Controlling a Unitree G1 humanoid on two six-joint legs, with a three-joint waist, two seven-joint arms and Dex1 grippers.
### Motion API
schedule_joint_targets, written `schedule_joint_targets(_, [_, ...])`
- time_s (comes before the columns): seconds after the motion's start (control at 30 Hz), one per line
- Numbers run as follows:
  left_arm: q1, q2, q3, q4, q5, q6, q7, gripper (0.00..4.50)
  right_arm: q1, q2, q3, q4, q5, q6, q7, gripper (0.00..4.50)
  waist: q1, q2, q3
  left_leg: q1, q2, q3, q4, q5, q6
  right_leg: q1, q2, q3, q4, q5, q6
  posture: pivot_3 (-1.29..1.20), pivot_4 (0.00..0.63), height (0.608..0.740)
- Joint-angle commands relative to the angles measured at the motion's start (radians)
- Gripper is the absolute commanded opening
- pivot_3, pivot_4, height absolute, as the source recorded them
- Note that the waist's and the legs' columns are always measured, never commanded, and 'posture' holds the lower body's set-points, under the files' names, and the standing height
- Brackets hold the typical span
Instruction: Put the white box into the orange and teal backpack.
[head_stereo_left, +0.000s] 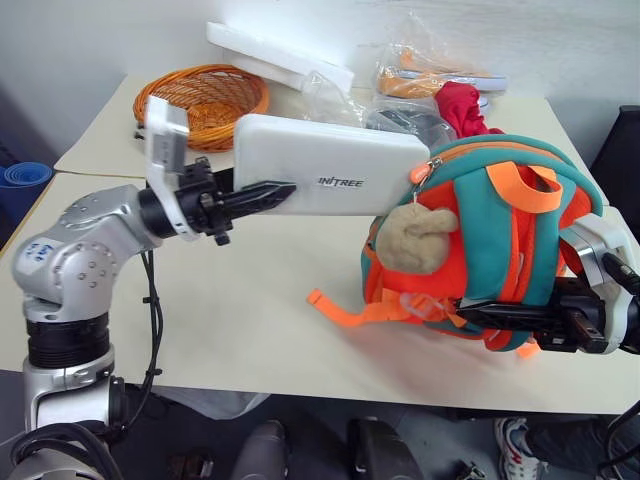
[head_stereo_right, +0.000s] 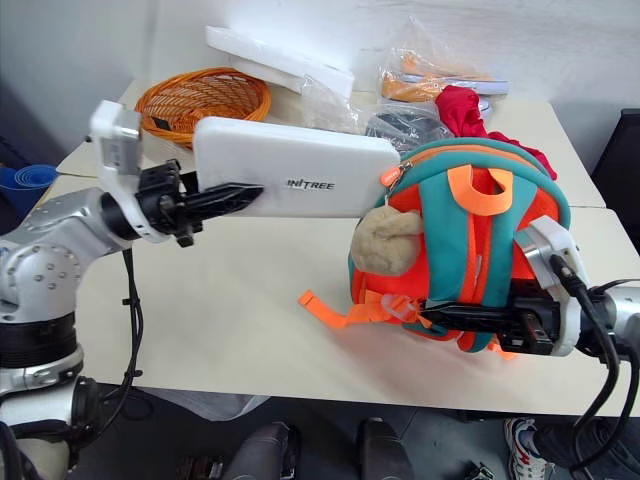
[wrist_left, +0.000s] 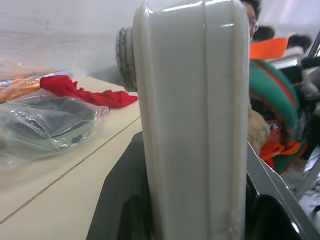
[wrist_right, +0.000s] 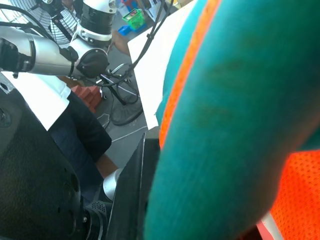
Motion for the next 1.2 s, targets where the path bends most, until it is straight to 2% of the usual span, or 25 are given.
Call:
schedule_joint_targets(0.03, [0.009, 0.012, -0.070, 0.016, 0.107, -0.105, -0.049, 1.41, 0.010, -0.033, -0.041, 0.003, 0.014, -0.002, 0.021, 0.04, -0.001, 0.000, 0.000, 0.000, 0.000, 0.000, 0.000, 0.000, 0.000, 0.000, 0.000, 0.000, 0.000, 0.000, 0.000, 0.00, 0.150, 0.740])
schedule_joint_targets(0.23, [-0.054, 0.005, -0.102, 0.067, 0.089, -0.110, -0.167, 1.41, 0.064, -0.073, -0.067, 0.009, 0.001, -0.009, 0.083, 0.04, -0.001, 0.000, 0.000, -0.001, 0.000, 0.000, 0.000, -0.001, 0.002, 0.000, 0.001, 0.000, 0.000, 0.000, 0.000, 0.00, 0.150, 0.740])
schedule_joint_targets(0.33, [-0.126, -0.020, -0.154, 0.098, 0.073, -0.079, -0.242, 1.41, 0.041, -0.082, -0.028, 0.030, -0.032, -0.035, 0.100, 0.04, 0.003, 0.000, 0.000, -0.002, 0.000, 0.000, 0.002, -0.001, 0.003, 0.000, 0.001, -0.001, 0.000, 0.000, 0.000, 0.00, 0.150, 0.740])
schedule_joint_targets(0.5, [-0.276, -0.135, -0.316, 0.219, 0.201, -0.173, -0.332, 1.41, -0.029, -0.080, 0.068, 0.054, -0.104, -0.088, 0.129, 0.04, 0.013, 0.000, 0.000, -0.002, -0.001, 0.000, 0.003, -0.001, 0.004, 0.000, 0.001, -0.002, 0.000, 0.001, 0.001, 0.00, 0.150, 0.740])
schedule_joint_targets(0.67, [-0.374, -0.267, -0.385, 0.294, 0.282, -0.232, -0.331, 1.41, -0.080, -0.072, 0.127, 0.069, -0.151, -0.110, 0.127, 0.04, 0.014, 0.000, 0.000, -0.004, -0.001, 0.001, 0.004, -0.001, 0.004, -0.003, 0.003, -0.004, 0.001, 0.001, 0.002, 0.00, 0.150, 0.740])
schedule_joint_targets(0.77, [-0.386, -0.328, -0.405, 0.330, 0.338, -0.261, -0.298, 1.41, -0.096, -0.066, 0.128, 0.062, -0.144, -0.104, 0.121, 0.04, 0.013, 0.001, 0.000, -0.004, 0.000, 0.002, 0.004, 0.000, 0.004, -0.005, 0.004, -0.004, 0.001, 0.001, 0.002, 0.00, 0.150, 0.740])
schedule_joint_targets(0.9, [-0.388, -0.490, -0.484, 0.411, 0.467, -0.300, -0.151, 1.41, -0.140, -0.025, 0.128, 0.058, -0.107, -0.081, 0.057, 0.04, 0.019, 0.001, 0.000, -0.005, 0.000, 0.002, 0.005, 0.000, 0.004, -0.005, 0.003, -0.003, 0.001, 0.001, 0.002, 0.00, 0.150, 0.740])
schedule_joint_targets(1.0, [-0.377, -0.554, -0.488, 0.434, 0.513, -0.284, -0.073, 2.33, -0.148, -0.006, 0.135, 0.051, -0.115, -0.077, 0.017, 0.04, 0.022, 0.001, 0.000, -0.008, -0.002, 0.001, 0.007, 0.000, 0.006, -0.005, 0.002, -0.002, 0.001, 0.002, 0.004, 0.00, 0.150, 0.740])
schedule_joint_targets(1.1, [-0.352, -0.505, -0.443, 0.366, 0.549, -0.269, -0.019, 3.18, -0.131, -0.001, 0.127, 0.043, -0.118, -0.077, 0.000, 0.04, 0.012, 0.001, 0.000, -0.009, -0.002, 0.001, 0.008, 0.000, 0.007, -0.006, 0.002, 0.001, 0.001, 0.003, 0.005, 0.00, 0.150, 0.740])
schedule_joint_targets(1.2, [-0.306, -0.414, -0.312, 0.235, 0.443, -0.153, -0.021, 4.04, -0.108, 0.003, 0.105, 0.038, -0.105, -0.072, -0.018, 0.04, -0.003, 0.001, 0.000, -0.007, 0.000, 0.002, 0.005, 0.001, 0.005, -0.007, 0.003, 0.005, 0.002, 0.003, 0.005, 0.00, 0.150, 0.740])
